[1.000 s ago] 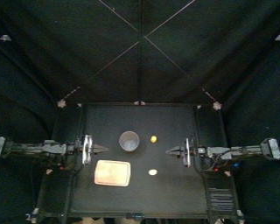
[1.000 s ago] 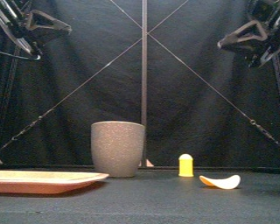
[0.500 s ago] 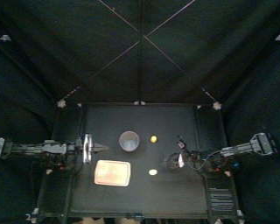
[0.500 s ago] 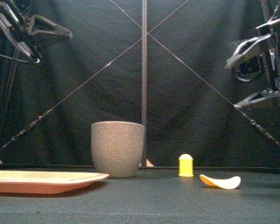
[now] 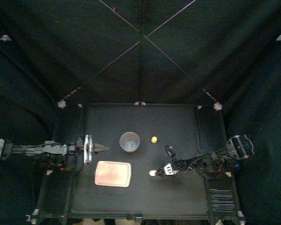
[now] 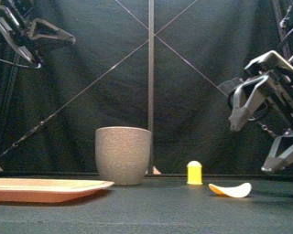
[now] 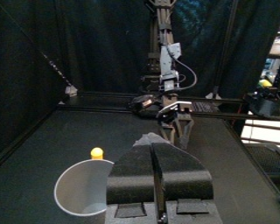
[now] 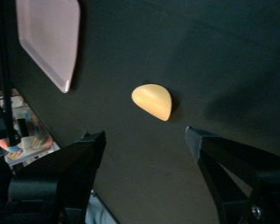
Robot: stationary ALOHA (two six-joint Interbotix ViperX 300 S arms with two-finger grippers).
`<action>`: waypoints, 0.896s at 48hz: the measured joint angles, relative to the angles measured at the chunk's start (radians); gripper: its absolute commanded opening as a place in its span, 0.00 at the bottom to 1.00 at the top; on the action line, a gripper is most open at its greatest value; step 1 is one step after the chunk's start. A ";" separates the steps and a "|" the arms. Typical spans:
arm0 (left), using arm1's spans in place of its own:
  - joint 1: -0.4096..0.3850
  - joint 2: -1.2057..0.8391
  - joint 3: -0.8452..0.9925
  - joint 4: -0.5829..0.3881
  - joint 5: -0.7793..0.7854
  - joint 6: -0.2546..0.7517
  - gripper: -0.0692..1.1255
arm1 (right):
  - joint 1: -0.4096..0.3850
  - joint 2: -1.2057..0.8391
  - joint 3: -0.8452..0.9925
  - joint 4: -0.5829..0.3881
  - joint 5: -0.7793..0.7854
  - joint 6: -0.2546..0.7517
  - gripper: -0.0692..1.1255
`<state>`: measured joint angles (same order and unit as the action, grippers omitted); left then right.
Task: Pick the chip then place it on the pink plate
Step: Pick the chip
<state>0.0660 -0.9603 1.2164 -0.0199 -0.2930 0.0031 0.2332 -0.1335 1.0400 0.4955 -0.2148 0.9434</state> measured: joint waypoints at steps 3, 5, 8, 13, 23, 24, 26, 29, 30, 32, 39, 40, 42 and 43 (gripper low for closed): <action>0.002 0.000 0.005 0.000 0.000 0.000 0.12 | 0.005 0.040 -0.026 0.000 -0.002 0.012 0.94; 0.002 0.000 0.009 0.000 0.000 0.000 0.12 | 0.005 0.063 -0.038 -0.002 -0.003 0.020 0.94; 0.002 0.000 0.014 0.000 0.000 0.000 0.12 | 0.005 0.089 -0.054 -0.003 -0.005 0.029 0.94; 0.002 0.000 0.025 0.000 0.000 0.000 0.12 | 0.005 0.114 -0.071 -0.003 -0.005 0.034 0.94; 0.002 0.000 0.032 0.000 0.000 0.000 0.12 | 0.000 0.149 -0.092 -0.005 -0.009 0.032 0.94; 0.002 0.000 0.032 0.000 0.000 0.000 0.12 | -0.002 0.153 -0.097 -0.005 -0.011 0.032 0.94; 0.002 0.000 0.032 0.000 0.000 0.000 0.12 | -0.005 0.161 -0.103 -0.005 -0.012 0.032 0.93; 0.002 0.000 0.032 0.000 0.000 0.000 0.12 | -0.009 0.170 -0.112 -0.008 -0.012 0.032 0.93; 0.002 0.000 0.032 0.000 0.000 0.000 0.12 | -0.011 0.176 -0.118 -0.009 -0.012 0.032 0.93; 0.002 0.000 0.034 0.000 0.000 0.000 0.12 | -0.012 0.183 -0.126 -0.014 -0.011 0.032 0.92; 0.003 -0.002 0.049 0.000 0.002 -0.002 0.12 | -0.015 0.199 -0.143 -0.023 -0.006 0.032 0.92; 0.002 -0.002 0.051 0.000 0.002 0.000 0.12 | -0.014 0.202 -0.144 -0.023 -0.005 0.032 0.92; 0.002 -0.003 0.052 0.002 0.002 -0.002 0.12 | -0.015 0.209 -0.147 -0.023 -0.003 0.032 0.92; 0.002 -0.003 0.054 0.002 0.002 -0.002 0.12 | -0.015 0.210 -0.149 -0.023 -0.002 0.032 0.92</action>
<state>0.0675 -0.9633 1.2701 -0.0184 -0.2915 0.0015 0.2178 0.0767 0.8912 0.4725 -0.2163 0.9756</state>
